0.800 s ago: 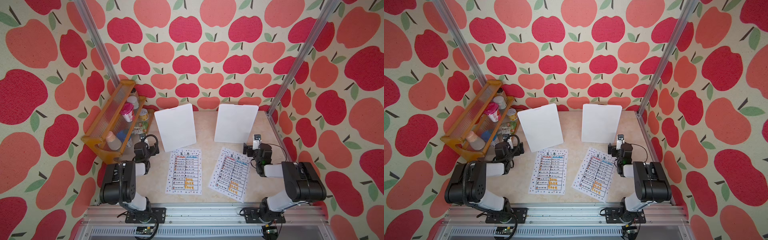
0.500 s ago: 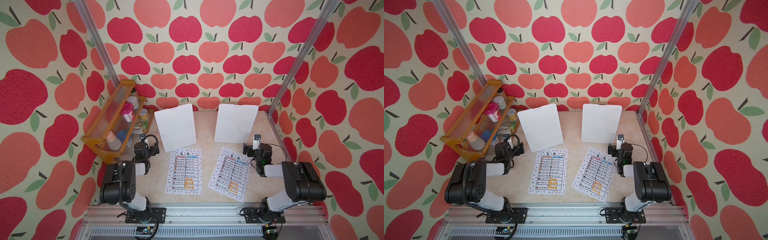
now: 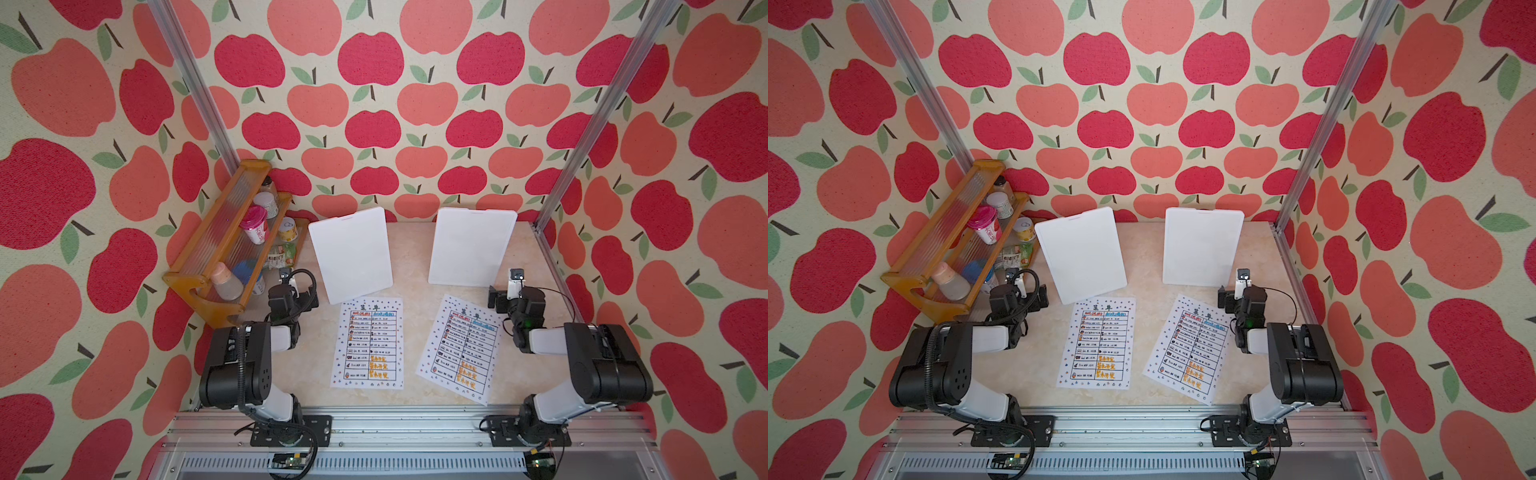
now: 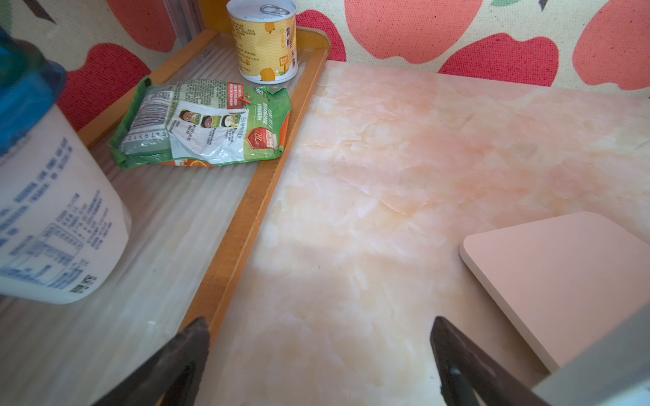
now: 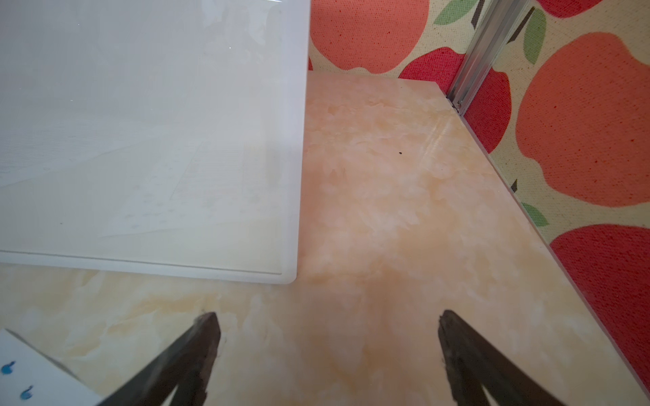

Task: Insert the menus into the narrow rack
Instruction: Pick up the menu from the center of the board.

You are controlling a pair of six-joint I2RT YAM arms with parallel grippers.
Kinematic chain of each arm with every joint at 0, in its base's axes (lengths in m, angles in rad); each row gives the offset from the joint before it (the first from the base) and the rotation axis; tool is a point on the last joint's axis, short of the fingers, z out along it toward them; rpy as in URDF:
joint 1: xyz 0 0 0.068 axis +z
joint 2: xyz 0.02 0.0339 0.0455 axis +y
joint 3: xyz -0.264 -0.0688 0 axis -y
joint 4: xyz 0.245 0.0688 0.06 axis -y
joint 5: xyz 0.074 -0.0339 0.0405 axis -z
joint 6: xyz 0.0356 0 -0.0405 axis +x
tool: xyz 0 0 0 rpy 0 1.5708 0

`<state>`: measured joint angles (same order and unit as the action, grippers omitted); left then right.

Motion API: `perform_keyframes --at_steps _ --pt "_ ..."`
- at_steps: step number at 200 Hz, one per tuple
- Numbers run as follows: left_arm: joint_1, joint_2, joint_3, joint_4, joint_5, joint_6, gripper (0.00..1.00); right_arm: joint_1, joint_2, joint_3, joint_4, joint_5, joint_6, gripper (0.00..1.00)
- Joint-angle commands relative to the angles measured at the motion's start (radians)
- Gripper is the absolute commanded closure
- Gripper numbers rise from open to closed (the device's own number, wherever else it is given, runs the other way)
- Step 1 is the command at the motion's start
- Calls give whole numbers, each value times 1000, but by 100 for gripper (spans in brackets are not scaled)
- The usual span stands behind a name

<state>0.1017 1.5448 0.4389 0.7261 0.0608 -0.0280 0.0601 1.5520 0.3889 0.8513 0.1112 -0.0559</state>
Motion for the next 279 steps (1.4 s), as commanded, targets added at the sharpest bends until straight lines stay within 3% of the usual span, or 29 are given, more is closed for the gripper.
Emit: perform_keyframes --at_steps 1,35,52,85,96,116,132,154,176,201,227,279 --pt "9 2 27 -17 14 13 1 13 -11 7 6 38 6 1" --pt "7 -4 27 -10 5 13 1 36 -46 7 -14 119 8 1" --pt "-34 -104 70 -178 -65 22 1 58 -103 -4 -41 181 -1 1" --pt "-207 -279 96 -388 -240 74 1 139 -274 150 -510 260 63 1" --pt "-272 -324 116 -468 -293 70 1 187 -323 191 -636 336 103 1" --pt "-369 -402 151 -609 -314 22 1 207 -427 215 -765 223 240 1" --pt "-427 -451 182 -710 -251 -82 1 230 -493 232 -859 124 303 1" --pt "-521 -510 213 -864 -242 -178 1 314 -529 226 -930 134 308 1" --pt "-620 -521 220 -1002 -297 -194 1 409 -498 232 -982 95 299 1" --pt "-692 -545 210 -1115 -280 -285 1 534 -400 280 -1054 3 284 1" --pt "-684 -560 173 -1191 -239 -429 1 636 -237 388 -1127 -136 340 1" --pt "-662 -583 35 -1142 -60 -540 1 754 35 557 -1143 -268 474 1"
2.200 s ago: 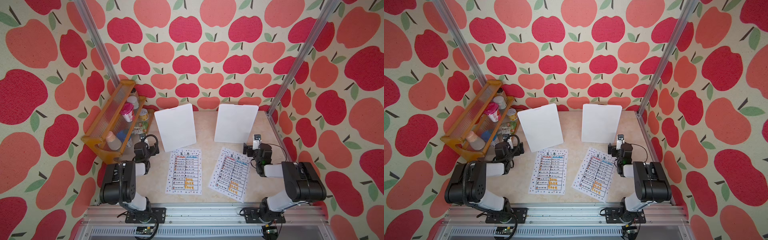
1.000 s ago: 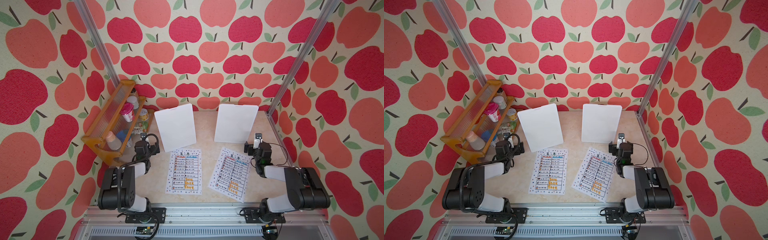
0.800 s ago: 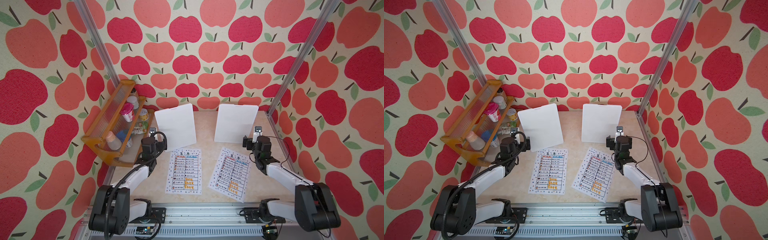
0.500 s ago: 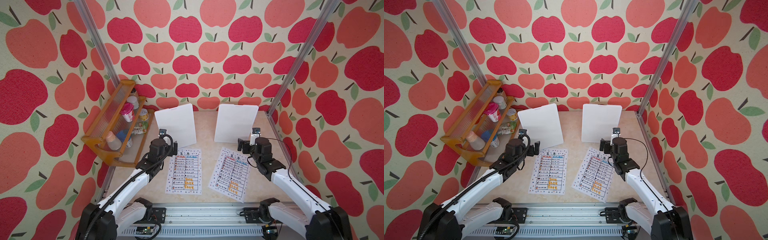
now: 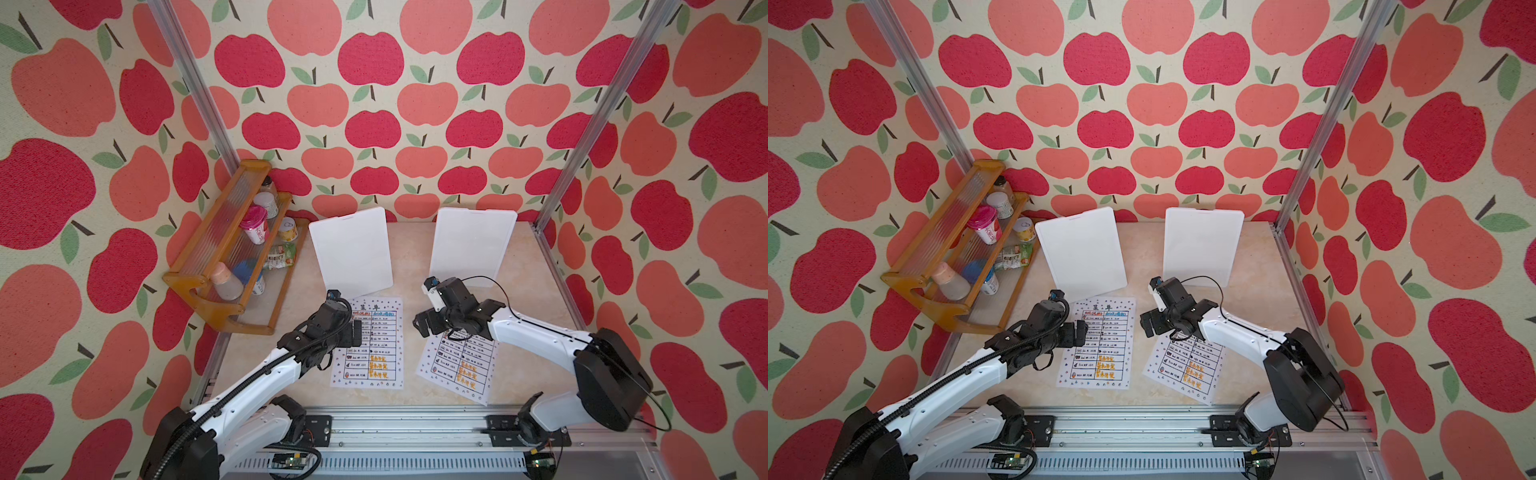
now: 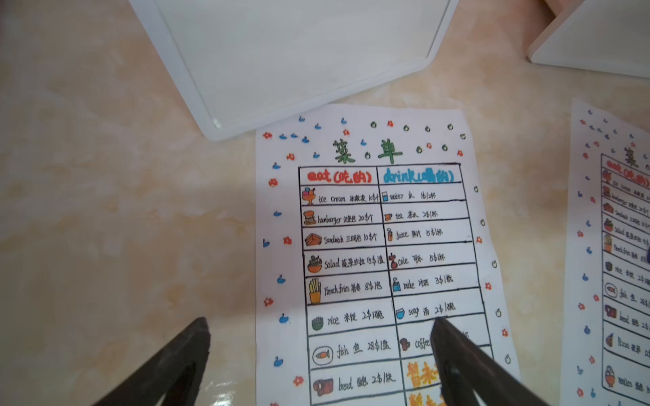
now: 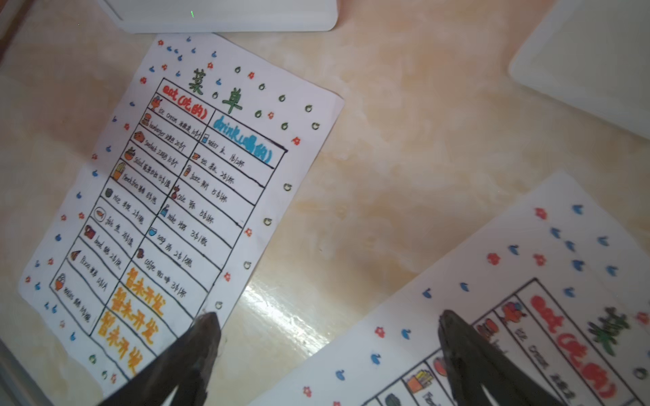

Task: Insert the menus into the narrow rack
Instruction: Pick up the menu from the center of the board.

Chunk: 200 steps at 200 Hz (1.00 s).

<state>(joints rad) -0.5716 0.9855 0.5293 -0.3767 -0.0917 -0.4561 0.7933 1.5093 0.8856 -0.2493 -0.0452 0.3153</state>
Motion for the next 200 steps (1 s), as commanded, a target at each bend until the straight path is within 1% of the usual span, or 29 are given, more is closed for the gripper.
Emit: perform_keyframes --at_steps 1,16,30,44,79,96,112,157,175,200 --pt "12 -25 -57 -38 97 -113 1 22 82 62 -42 -116 106 1" --pt "16 -39 -70 -42 125 -131 1 37 141 88 -13 -179 147 1" --pt "23 -57 -85 -37 136 -155 1 54 188 115 -3 -185 173 1" --pt "36 -65 -110 -8 175 -185 1 60 235 137 4 -194 192 1" --pt "81 -40 -129 2 252 -246 1 66 324 180 19 -215 239 1" --pt "83 -19 -150 32 274 -272 1 82 354 201 21 -213 252 1" --pt "83 16 -176 96 307 -295 1 94 384 218 30 -217 271 1" --pt "77 146 -190 189 351 -298 1 132 440 245 73 -226 316 1" --pt "74 156 -200 212 352 -300 1 138 454 244 98 -232 334 1" --pt "72 135 -213 216 352 -307 1 141 472 245 115 -231 346 1"
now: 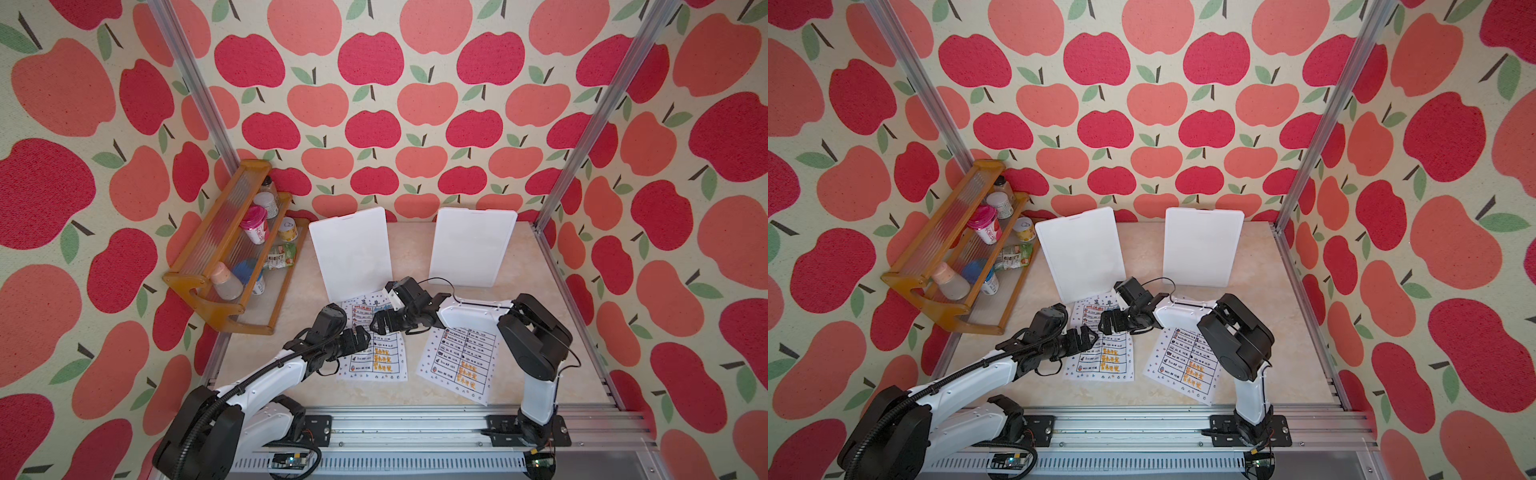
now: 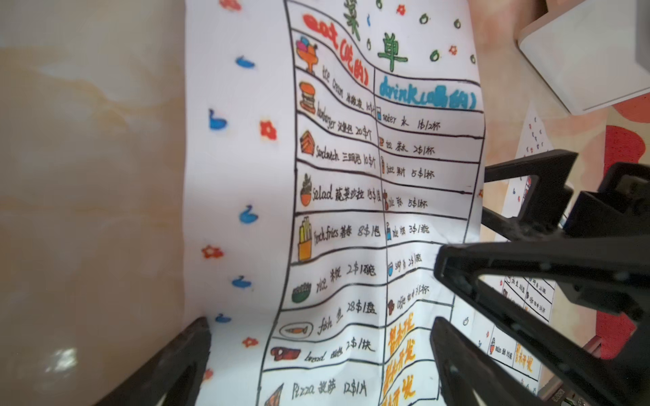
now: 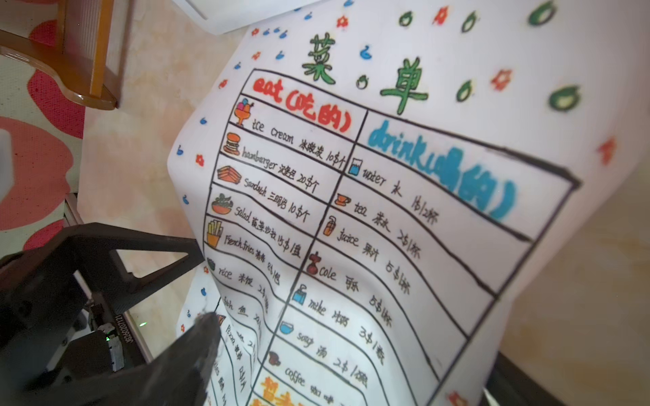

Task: Insert the menus into the narrow rack
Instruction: Pick up the menu from the center of the board.

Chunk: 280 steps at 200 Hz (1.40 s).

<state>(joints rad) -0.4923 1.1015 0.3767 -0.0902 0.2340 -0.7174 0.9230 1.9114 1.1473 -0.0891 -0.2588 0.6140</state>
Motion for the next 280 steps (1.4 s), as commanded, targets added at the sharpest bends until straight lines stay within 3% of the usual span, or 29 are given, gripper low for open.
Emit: perform_keyframes --at_steps 1,75,116,177,241,280 --pt "-7 18 -61 -72 26 -45 1 11 70 -17 -45 -18 49 1" --pt "5 -212 -123 -185 -22 -59 1 11 34 3 -120 33 7 29" --pt "15 -228 -131 -180 -21 -59 1 11 -28 -15 -159 47 -16 49" --pt "45 -302 -77 -259 -52 -1 1 10 -111 -26 -208 16 -52 100" --pt "82 -583 -20 -315 -111 -10 1 11 -205 49 -331 -45 -163 100" --pt "92 -670 46 -326 -124 -8 1 10 -301 242 -566 -58 -321 100"
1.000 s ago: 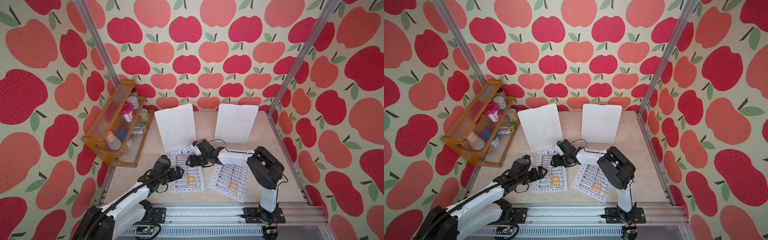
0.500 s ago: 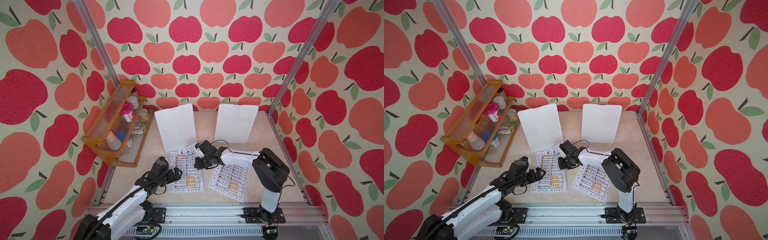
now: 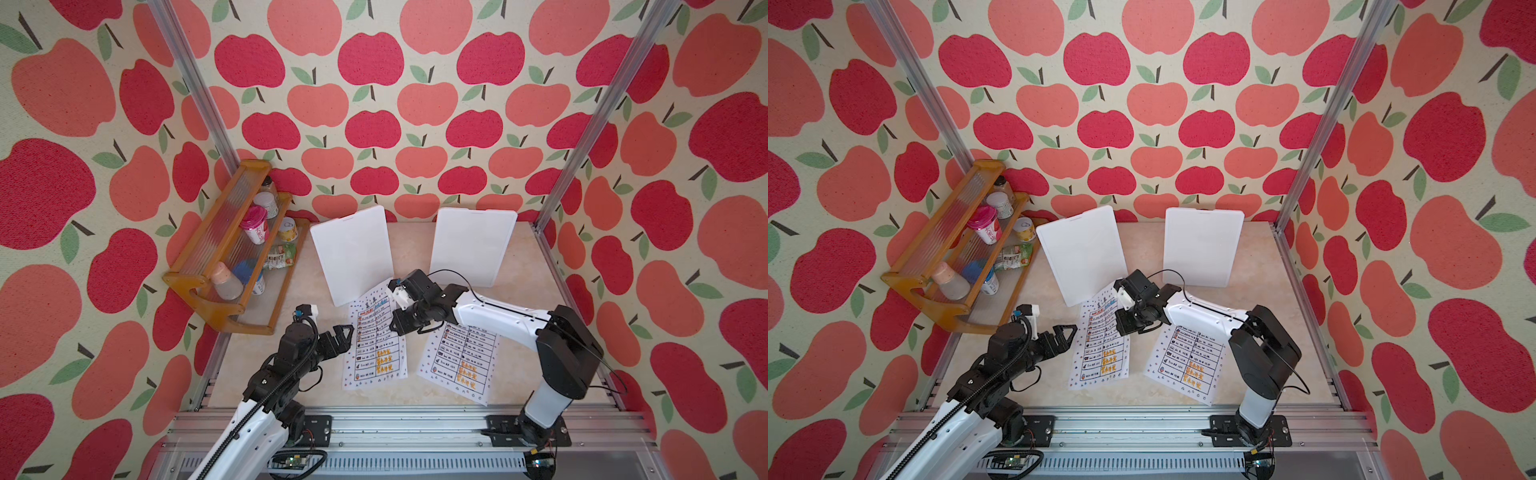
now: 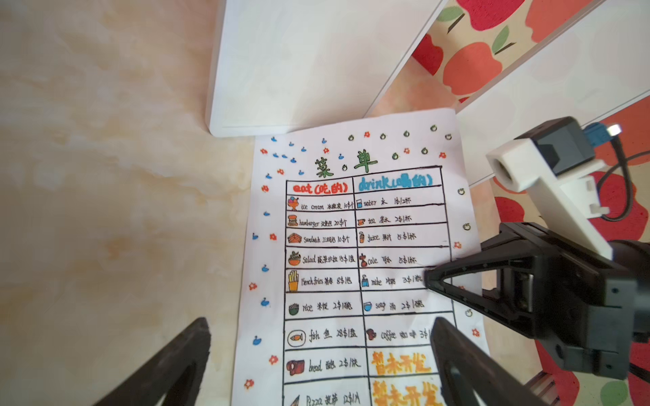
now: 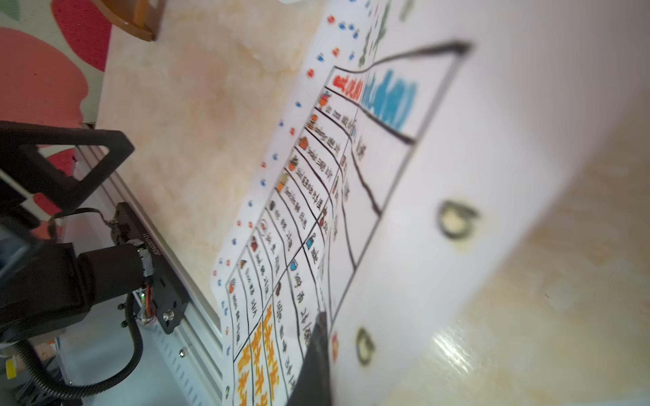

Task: Insert the menus into the narrow rack
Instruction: Pick up the menu from the center of the board.

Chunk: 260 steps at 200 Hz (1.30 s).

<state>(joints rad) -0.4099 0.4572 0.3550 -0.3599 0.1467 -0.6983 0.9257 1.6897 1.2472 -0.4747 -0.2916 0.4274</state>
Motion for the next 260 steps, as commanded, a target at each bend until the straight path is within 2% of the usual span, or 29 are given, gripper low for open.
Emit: perform_keyframes --at_steps 1,61,94,104,131,154,172,187,200,223,260 --pt "10 -25 71 -57 -36 -26 1 7 -79 148 -184 -25 -137 100" --pt "32 66 255 -19 -21 79 1 -76 -48 511 -403 -72 -260 100" --pt "74 135 343 16 -65 143 1 -147 -7 687 -390 -142 -313 100" --pt "106 152 358 62 -47 156 1 -183 29 761 -393 -181 -314 100" --pt "217 236 420 194 88 193 1 -268 154 987 -406 -347 -312 100" --pt "313 350 517 255 223 225 1 -301 268 1165 -371 -510 -302 100" --pt "367 436 598 286 327 252 1 -313 398 1399 -418 -571 -284 100" --pt "397 505 661 309 418 282 1 -331 524 1599 -429 -654 -222 100" --pt "413 574 722 314 486 315 1 -352 609 1705 -364 -741 -118 100" --pt "459 713 824 318 621 355 1 -369 695 1773 -180 -866 71 100" --pt "542 904 955 416 867 292 6 -369 683 1769 -153 -886 89 100"
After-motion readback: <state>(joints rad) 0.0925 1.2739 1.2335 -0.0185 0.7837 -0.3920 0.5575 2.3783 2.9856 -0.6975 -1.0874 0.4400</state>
